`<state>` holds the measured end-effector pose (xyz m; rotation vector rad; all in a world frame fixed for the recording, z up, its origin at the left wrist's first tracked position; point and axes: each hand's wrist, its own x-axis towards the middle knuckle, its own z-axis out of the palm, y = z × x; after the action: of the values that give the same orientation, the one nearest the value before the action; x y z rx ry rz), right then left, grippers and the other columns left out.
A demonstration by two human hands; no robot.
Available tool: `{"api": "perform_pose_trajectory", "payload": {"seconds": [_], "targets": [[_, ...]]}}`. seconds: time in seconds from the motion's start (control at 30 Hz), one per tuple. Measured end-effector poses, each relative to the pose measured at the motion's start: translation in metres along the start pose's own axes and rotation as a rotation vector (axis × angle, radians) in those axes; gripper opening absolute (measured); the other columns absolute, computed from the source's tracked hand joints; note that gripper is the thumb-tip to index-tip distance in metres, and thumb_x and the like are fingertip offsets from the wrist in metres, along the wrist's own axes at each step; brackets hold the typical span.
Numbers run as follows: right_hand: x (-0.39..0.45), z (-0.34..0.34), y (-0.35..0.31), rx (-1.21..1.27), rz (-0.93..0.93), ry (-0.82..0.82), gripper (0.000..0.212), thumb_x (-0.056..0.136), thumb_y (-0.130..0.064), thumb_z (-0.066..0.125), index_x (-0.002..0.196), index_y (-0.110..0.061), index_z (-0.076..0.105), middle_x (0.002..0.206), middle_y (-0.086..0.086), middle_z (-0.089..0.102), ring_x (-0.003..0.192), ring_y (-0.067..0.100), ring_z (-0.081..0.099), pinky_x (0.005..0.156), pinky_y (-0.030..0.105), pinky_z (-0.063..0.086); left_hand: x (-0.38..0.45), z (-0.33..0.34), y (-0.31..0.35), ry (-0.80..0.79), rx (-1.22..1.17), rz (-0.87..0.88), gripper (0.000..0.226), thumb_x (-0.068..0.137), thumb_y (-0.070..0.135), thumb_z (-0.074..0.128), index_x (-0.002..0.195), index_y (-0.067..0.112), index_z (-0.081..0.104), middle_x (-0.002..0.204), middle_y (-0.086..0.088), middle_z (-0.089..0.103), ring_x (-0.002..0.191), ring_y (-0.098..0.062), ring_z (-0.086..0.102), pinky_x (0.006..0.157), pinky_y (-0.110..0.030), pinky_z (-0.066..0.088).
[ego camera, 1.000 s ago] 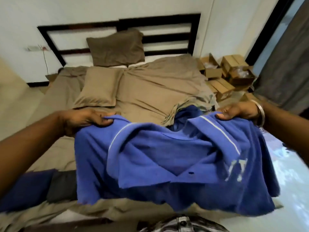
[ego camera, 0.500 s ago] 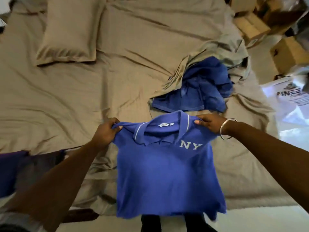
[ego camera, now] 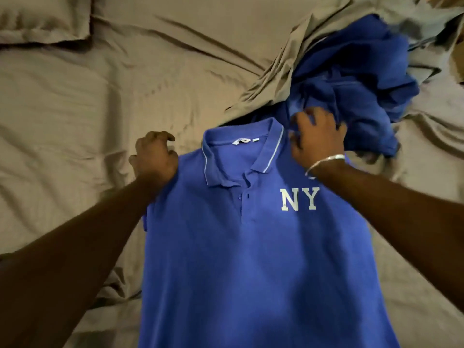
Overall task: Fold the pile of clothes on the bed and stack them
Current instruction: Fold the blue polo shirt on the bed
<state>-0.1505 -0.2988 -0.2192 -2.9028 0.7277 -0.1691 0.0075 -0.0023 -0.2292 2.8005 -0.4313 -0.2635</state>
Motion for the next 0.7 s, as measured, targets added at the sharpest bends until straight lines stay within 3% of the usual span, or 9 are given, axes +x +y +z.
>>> {"api": "perform_pose_trajectory", "payload": {"seconds": [0.07,0.17,0.27,0.37,0.53,0.7], "targets": [[-0.027,0.027,-0.015,0.171,-0.196,0.104,0.016,0.085,-0.018,0.057,0.099,-0.011,0.062,0.098,0.015,0.059,0.087,0.04,0.059,0.07,0.046,0.045,-0.02,0.02,-0.001,0.05,-0.028,0.048,0.026,0.087,0.022,0.051,0.109,0.018,0.065,0.114,-0.011,0.06,0.111,-0.038,0.051,0.089,-0.052,0.046],[-0.062,0.055,-0.037,0.458,-0.402,0.002,0.021,0.086,-0.018,0.054,0.102,-0.011,0.066,0.09,0.007,0.061,0.081,0.032,0.061,0.059,0.037,0.049,-0.05,0.036,-0.004,0.014,-0.153,0.238,0.029,0.078,0.03,0.046,0.102,0.026,0.062,0.09,-0.002,0.062,0.089,-0.034,0.06,0.076,-0.05,0.049],[-0.078,0.075,-0.047,0.577,-0.426,-0.075,0.041,0.075,-0.01,0.059,0.115,-0.01,0.065,0.102,0.005,0.061,0.09,0.027,0.062,0.065,0.032,0.053,-0.071,0.049,-0.008,-0.064,-0.155,0.408,0.03,0.076,0.04,0.052,0.104,0.032,0.06,0.081,0.013,0.057,0.083,-0.022,0.064,0.073,-0.041,0.044],[-0.082,0.091,-0.043,0.684,-0.402,-0.03,0.052,0.064,0.0,0.06,0.116,-0.001,0.064,0.103,0.011,0.06,0.09,0.027,0.061,0.078,0.035,0.054,-0.084,0.07,0.004,0.001,-0.129,0.463,0.026,0.078,0.046,0.061,0.098,0.031,0.066,0.089,0.012,0.066,0.089,-0.013,0.063,0.074,-0.037,0.039],[-0.083,0.109,-0.04,0.617,-0.448,0.039,0.037,0.074,0.004,0.061,0.11,0.006,0.066,0.097,0.019,0.06,0.087,0.032,0.059,0.081,0.028,0.047,-0.08,0.099,0.04,0.064,-0.198,0.438,0.026,0.083,0.039,0.066,0.108,0.031,0.071,0.103,0.01,0.069,0.096,-0.017,0.063,0.075,-0.035,0.042],[-0.082,0.117,-0.038,0.584,-0.458,0.065,0.027,0.077,0.002,0.059,0.103,0.008,0.065,0.093,0.02,0.059,0.084,0.034,0.058,0.079,0.031,0.046,-0.089,0.114,0.047,0.12,-0.459,0.321,0.013,0.084,0.027,0.069,0.095,0.022,0.073,0.099,0.007,0.07,0.089,-0.02,0.065,0.075,-0.047,0.051]]}}
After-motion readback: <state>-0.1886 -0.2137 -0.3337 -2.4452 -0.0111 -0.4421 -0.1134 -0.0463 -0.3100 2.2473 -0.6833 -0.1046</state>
